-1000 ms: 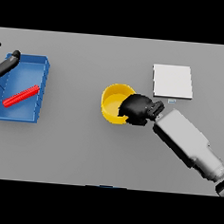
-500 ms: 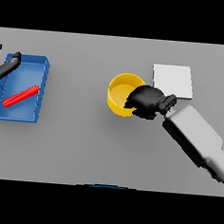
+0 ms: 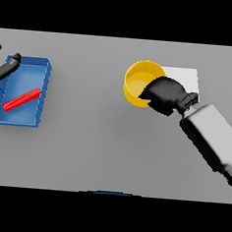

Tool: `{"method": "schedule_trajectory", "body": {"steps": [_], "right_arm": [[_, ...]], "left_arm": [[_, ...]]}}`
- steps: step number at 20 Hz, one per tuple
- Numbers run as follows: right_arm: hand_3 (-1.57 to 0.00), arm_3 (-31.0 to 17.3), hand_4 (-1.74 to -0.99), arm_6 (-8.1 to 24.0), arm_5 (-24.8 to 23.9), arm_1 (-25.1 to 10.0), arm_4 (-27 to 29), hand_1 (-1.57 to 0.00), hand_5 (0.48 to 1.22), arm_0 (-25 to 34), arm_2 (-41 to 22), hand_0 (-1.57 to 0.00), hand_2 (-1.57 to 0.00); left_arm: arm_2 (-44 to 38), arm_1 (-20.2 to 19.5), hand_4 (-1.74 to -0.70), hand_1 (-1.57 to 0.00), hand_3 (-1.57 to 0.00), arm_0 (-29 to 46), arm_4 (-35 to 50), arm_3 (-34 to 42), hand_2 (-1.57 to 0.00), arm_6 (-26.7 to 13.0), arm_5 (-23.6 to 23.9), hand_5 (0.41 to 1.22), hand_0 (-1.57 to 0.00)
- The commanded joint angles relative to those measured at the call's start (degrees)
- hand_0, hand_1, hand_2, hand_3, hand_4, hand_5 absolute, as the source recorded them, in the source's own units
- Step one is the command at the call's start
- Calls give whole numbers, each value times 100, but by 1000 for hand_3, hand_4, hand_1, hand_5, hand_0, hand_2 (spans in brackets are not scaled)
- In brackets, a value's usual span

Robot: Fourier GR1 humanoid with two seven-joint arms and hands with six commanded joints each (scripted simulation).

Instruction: Pick up the red beaker and tilt it to pour out 1 green nut into yellow bowl. Pick up the yellow bowl and place it on the metallic measuring scale.

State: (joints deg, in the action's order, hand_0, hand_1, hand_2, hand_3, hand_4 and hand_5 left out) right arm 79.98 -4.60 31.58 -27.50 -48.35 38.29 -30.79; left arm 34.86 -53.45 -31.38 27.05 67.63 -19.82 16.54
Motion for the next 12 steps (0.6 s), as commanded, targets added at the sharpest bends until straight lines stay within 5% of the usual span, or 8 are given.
{"method": "schedule_trajectory", "body": {"steps": [1,7,12], "right_arm": [[-1149,-32,-1741,-146,-35,-106,19,-1570,1220,54,71,-1566,-1516],[-1150,-858,-1741,-81,-545,-200,-33,-1571,1221,217,422,-1570,-1537],[-1150,-1760,-1741,-334,-1090,-297,-203,-1571,1221,358,576,-1571,-1542]], "left_arm": [[-10,-46,-725,1,1,52,11,91,1,-17,54,704,1],[30,-54,-731,1,1,41,7,183,1,-215,95,724,1],[6,-112,-732,1,1,45,33,221,1,-302,101,735,1]]}}
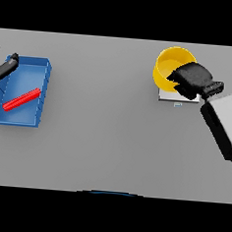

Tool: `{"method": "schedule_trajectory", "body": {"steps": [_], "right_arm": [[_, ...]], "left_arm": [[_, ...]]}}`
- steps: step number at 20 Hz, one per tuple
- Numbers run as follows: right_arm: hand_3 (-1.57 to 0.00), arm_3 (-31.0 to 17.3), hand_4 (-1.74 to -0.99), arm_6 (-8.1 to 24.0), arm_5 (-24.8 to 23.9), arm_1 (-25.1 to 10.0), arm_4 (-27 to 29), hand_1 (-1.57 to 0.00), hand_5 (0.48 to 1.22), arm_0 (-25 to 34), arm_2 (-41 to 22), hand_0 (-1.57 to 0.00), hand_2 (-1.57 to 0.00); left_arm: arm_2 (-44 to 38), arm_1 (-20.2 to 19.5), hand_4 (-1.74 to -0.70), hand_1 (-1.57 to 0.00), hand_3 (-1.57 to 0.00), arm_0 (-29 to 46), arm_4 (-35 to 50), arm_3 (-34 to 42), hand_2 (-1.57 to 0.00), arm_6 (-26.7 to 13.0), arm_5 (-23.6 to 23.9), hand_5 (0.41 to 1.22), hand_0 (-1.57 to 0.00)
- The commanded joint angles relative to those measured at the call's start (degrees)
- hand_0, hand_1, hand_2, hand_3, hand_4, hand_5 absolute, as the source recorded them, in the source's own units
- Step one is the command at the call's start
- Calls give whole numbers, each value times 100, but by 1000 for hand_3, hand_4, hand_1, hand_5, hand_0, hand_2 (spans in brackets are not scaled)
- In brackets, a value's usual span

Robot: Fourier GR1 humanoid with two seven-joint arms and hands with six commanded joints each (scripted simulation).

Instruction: Pick up the red beaker and tilt it to pour out 1 green nut into yellow bowl. Pick up the yellow bowl and place it on the metallic measuring scale.

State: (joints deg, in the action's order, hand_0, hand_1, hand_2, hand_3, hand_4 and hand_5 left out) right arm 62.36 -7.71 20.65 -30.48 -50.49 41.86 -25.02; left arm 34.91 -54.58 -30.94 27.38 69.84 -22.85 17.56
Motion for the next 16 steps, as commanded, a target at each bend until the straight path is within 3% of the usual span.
{"method": "schedule_trajectory", "body": {"steps": [1,4,6,8,13,15,16], "right_arm": [[-1147,-122,-1741,20,-23,38,7,-1571,1221,31,43,-1571,-1537],[-1195,-597,-1741,-185,-288,27,-41,-1571,1221,38,135,-1571,-1487],[-1268,-949,-1741,-41,-436,128,-75,-1571,1221,106,215,-1571,-1464],[-1318,-1171,-1741,-155,-426,158,-17,-1571,1221,151,290,-1571,-1439],[-1440,-1617,-1741,-161,-418,367,35,-1571,1221,220,398,-1528,-1382],[-1487,-1641,-1741,-210,-278,355,73,-1571,1221,227,440,-1417,-1363],[-1427,-1668,-1741,-253,-289,347,56,-1571,1221,223,447,-1402,-1375]], "left_arm": [[36,-3,-727,1,1,32,-29,50,1,0,24,734,1],[19,-71,-720,1,1,70,-30,52,1,-14,16,720,1],[22,-11,-724,1,1,61,-14,54,1,2,33,714,1],[23,-32,-725,1,1,47,-34,50,1,-15,41,712,1],[37,45,-729,1,1,11,-11,6,1,-98,36,713,1],[52,-3,-727,1,1,18,-36,21,1,-90,1,712,1],[66,57,-728,1,1,-68,-54,-9,1,-141,12,713,1]]}}
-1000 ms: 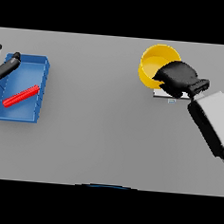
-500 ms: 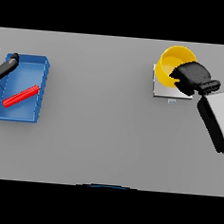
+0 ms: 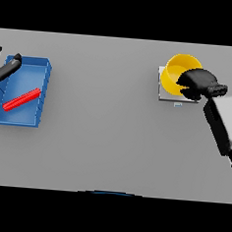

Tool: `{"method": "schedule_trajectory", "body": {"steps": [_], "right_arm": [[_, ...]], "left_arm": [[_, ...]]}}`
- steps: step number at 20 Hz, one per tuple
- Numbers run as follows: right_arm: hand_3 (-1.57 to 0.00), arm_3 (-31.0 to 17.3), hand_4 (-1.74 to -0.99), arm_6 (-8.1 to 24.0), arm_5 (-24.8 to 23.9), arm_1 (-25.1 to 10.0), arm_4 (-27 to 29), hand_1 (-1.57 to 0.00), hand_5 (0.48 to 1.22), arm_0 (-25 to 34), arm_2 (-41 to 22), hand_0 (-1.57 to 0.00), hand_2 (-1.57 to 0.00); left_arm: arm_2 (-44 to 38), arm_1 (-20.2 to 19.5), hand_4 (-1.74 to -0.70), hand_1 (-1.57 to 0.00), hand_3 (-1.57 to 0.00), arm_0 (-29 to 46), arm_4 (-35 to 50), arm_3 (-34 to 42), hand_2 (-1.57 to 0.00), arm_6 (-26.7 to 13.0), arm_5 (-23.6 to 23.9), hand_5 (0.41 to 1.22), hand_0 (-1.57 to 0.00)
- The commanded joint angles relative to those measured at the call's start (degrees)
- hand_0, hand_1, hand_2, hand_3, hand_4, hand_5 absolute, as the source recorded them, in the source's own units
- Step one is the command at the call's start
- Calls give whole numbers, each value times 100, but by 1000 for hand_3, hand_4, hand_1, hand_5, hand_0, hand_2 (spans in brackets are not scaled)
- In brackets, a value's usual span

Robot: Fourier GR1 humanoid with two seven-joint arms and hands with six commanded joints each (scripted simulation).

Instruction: Pick up the red beaker and tilt it to pour out 1 green nut into yellow bowl. Pick up the yellow bowl and place it on the metallic measuring scale.

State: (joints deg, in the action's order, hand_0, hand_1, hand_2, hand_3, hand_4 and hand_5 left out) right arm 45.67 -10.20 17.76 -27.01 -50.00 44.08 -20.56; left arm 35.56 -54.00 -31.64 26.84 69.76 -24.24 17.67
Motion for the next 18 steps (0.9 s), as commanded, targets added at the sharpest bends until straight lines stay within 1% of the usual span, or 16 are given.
{"method": "schedule_trajectory", "body": {"steps": [1,2,3,4,5,6,8,10,11,12,13,14,15,16,18], "right_arm": [[-1363,46,-1741,51,98,-29,-6,-1571,1221,-32,-2,-1397,-1385],[-1198,-5,-1741,79,137,4,16,-1459,1221,-6,34,-1332,-1423],[-1057,-50,-1701,25,160,-9,38,-1322,1221,24,91,-1128,-1330],[-937,-74,-1660,16,159,16,57,-1150,1143,33,115,-902,-1186],[-833,-72,-1619,89,198,54,100,-980,1072,17,149,-721,-1042],[-742,-62,-1588,112,252,58,105,-828,1016,15,141,-577,-913],[-613,-115,-1539,173,265,41,74,-582,933,47,140,-369,-693],[-525,-77,-1501,-14,339,-46,29,-380,877,73,57,-236,-519],[-490,-118,-1485,-107,288,-67,-23,-304,859,64,11,-188,-446],[-449,-212,-1469,-149,229,-51,-63,-243,842,66,-15,-150,-375],[-411,-279,-1456,-119,239,-50,-68,-194,827,136,1,-120,-311],[-378,-304,-1442,-61,265,-13,-70,-155,814,125,-7,-96,-251],[-352,-332,-1431,9,346,-4,-56,-124,799,154,6,-77,-202],[-323,-311,-1422,34,410,-16,-42,-99,785,181,12,-61,-161],[-272,-252,-1410,46,450,-37,-25,-63,759,96,8,-39,-103]], "left_arm": [[1,-8,-727,1,1,5,1,-38,1,10,-37,715,1],[13,-33,-729,1,1,60,-1,75,1,18,15,717,1],[-4,-17,-730,1,1,79,5,-6,1,58,9,720,1],[-16,20,-732,1,1,87,12,-78,1,134,-20,723,1],[-33,-3,-733,1,1,104,41,-63,1,146,-49,728,1],[-29,18,-732,1,1,55,36,-63,1,141,-63,729,1],[5,77,-727,1,1,-2,6,-108,1,107,-65,717,1],[-6,45,-724,1,1,0,-3,-100,1,63,-32,708,1],[-14,13,-723,1,1,76,-2,-133,1,149,-59,705,1],[-17,39,-722,1,1,16,1,-139,1,107,-66,703,1],[8,58,-722,1,1,13,-8,-100,1,74,-37,700,1],[-16,79,-722,1,1,29,11,-152,1,125,-39,699,1],[-2,64,-722,1,1,84,4,-37,1,173,9,697,1],[-8,46,-719,1,1,17,2,-74,1,79,-13,696,1],[-3,48,-720,1,1,10,-7,-91,1,126,-48,693,1]]}}
